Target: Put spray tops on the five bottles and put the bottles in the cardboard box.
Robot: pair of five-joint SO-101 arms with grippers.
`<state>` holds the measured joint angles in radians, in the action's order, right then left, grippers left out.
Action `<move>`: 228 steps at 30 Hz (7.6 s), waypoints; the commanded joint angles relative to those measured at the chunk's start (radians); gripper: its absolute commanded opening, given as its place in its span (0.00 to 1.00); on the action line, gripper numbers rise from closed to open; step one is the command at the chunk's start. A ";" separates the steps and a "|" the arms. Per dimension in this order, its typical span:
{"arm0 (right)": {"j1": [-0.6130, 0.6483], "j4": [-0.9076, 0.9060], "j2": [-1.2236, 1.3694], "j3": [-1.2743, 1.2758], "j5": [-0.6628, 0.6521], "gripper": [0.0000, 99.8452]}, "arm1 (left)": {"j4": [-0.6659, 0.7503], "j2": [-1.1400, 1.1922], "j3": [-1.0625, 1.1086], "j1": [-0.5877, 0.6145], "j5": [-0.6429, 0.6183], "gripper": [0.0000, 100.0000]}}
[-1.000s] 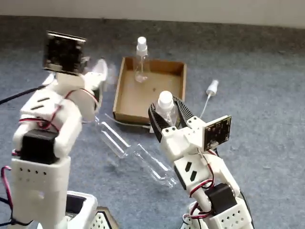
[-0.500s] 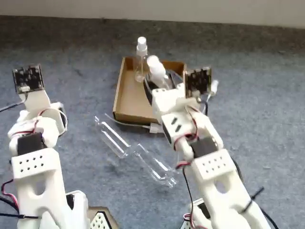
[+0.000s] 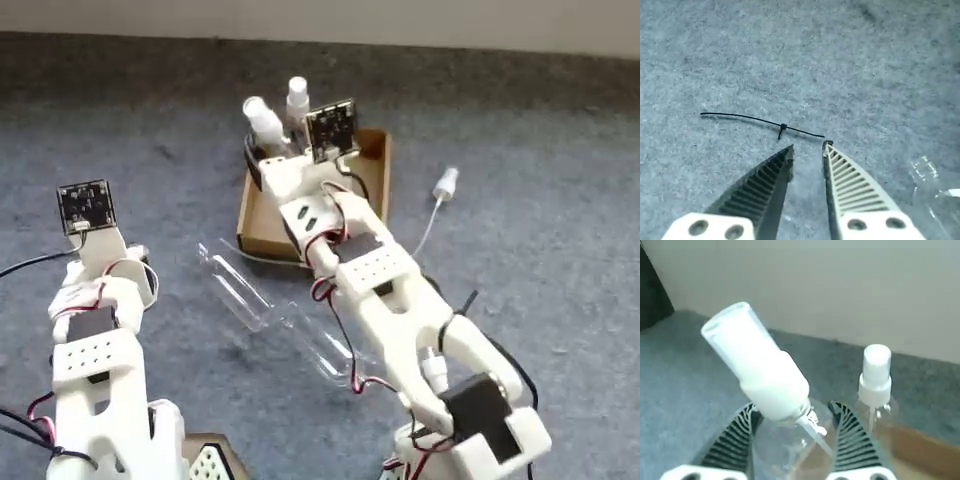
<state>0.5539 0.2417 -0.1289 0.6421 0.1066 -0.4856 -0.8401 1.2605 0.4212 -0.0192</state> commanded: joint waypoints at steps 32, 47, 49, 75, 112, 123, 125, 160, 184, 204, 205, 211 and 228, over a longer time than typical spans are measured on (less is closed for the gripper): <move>-0.025 0.337 0.417 -0.196 0.014 0.01 | 0.023 -0.015 0.016 -0.035 0.008 0.10; -0.019 0.335 0.417 -0.194 0.014 0.11 | 0.023 -0.015 0.016 -0.035 0.008 0.10; -0.015 0.335 0.417 -0.194 0.014 0.13 | 0.023 -0.015 0.016 -0.035 0.008 0.10; -0.002 0.226 0.412 -0.200 0.009 0.25 | 0.023 -0.015 0.016 -0.036 0.008 0.10; 0.016 0.082 -0.022 -0.202 0.006 0.25 | 0.023 -0.015 0.019 -0.036 0.009 0.10; 0.010 -0.088 -0.214 -0.203 0.006 0.25 | 0.023 -0.013 0.019 -0.036 0.009 0.10; -0.010 -0.168 -0.285 -0.203 0.006 0.25 | 0.023 -0.012 0.019 -0.036 0.009 0.10; -0.809 -0.834 -0.076 -0.111 -0.252 0.25 | 0.015 -0.015 0.018 -0.022 0.011 0.14; -0.479 -1.910 0.254 -0.783 -0.249 0.28 | -0.319 -0.005 -0.225 0.018 0.063 0.18; -0.243 -1.371 0.018 -0.033 -0.049 0.32 | -0.319 -0.005 -0.216 0.019 0.066 0.24; -0.245 -1.371 0.027 -0.033 -0.049 0.31 | -0.319 -0.005 -0.216 0.019 0.066 0.24; -0.323 -1.328 0.045 -0.039 -0.058 0.11 | -0.319 -0.007 -0.217 0.019 0.066 0.24; -0.552 -1.474 -0.242 -0.156 -0.457 0.00 | -0.807 -0.004 -0.722 -0.056 0.095 0.24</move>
<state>0.0169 -1.2098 -0.2915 0.5040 -0.3000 -1.2252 -0.8401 0.6314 0.4289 0.0453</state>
